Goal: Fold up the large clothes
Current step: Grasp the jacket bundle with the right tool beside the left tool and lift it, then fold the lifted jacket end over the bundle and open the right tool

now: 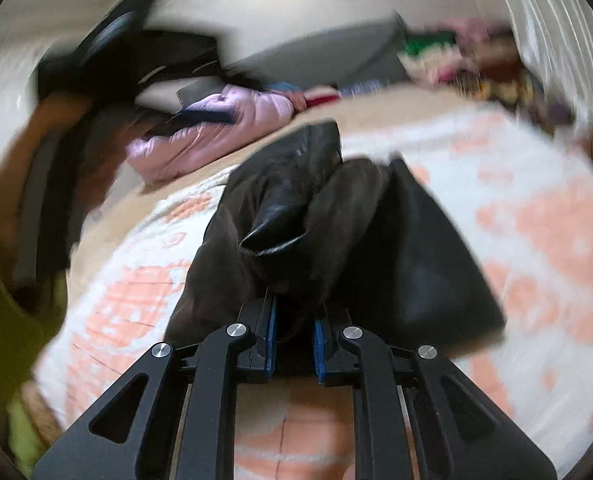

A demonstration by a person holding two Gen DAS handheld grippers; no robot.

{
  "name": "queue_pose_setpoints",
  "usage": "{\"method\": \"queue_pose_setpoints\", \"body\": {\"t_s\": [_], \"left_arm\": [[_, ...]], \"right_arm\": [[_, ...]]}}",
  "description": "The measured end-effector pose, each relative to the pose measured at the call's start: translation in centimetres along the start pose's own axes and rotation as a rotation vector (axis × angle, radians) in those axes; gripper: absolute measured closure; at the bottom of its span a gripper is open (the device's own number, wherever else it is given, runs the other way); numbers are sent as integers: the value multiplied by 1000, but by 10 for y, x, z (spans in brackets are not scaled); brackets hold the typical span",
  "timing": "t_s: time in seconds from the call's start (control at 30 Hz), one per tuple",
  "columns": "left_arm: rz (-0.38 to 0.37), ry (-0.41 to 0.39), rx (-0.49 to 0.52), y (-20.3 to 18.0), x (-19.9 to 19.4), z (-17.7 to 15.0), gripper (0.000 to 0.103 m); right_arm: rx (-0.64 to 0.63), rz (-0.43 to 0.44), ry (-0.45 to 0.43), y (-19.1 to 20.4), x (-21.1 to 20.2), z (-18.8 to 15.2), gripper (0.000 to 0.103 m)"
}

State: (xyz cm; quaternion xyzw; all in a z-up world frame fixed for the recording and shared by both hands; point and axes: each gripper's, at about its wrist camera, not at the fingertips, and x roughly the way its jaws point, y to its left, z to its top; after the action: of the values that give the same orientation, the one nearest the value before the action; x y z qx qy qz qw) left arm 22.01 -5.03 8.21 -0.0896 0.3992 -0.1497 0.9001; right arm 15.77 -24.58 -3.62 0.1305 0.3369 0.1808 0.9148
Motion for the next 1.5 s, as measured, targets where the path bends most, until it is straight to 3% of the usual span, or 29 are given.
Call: {"method": "queue_pose_setpoints", "body": {"t_s": [0.1,0.17,0.2,0.27,0.33,0.43,0.57,0.63,0.7,0.83,0.93,1.0,1.13,1.27,1.5], "left_arm": [[94,40,-10,31,2,-39,60],[121,87,-30,49,9,-59,60],[123,113,-41,56,14,-69,60],[96,152,-76,66,25,-86,60],[97,136,-79,68,25,-89,60],[95,122,-71,65,23,-87,60],[80,123,-84,67,24,-86,60],[70,121,-95,71,23,-89,60],[61,119,-107,74,22,-87,60],[4,79,-144,81,2,-75,46],[-65,68,-179,81,-5,-66,38],[-87,82,-178,76,0,-64,29],[-106,151,-190,66,25,-75,22],[-107,202,-218,65,47,-91,11],[-114,223,-234,61,58,-97,10]], "right_arm": [[138,70,44,-17,4,-4,86],[172,94,65,-20,6,-3,71],[174,80,68,-19,5,-2,55],[162,94,82,-14,5,6,44],[177,96,88,-15,4,20,16],[207,114,113,-16,8,57,8],[148,8,278,-11,58,97,9],[80,21,334,-7,82,104,79],[-1,9,330,4,91,111,84],[-76,109,200,17,58,145,87],[-73,128,116,-8,34,163,88],[-33,123,122,-34,33,158,88],[56,103,195,-85,50,122,88],[74,79,189,-108,57,93,86],[81,5,178,-115,57,79,65]]}}
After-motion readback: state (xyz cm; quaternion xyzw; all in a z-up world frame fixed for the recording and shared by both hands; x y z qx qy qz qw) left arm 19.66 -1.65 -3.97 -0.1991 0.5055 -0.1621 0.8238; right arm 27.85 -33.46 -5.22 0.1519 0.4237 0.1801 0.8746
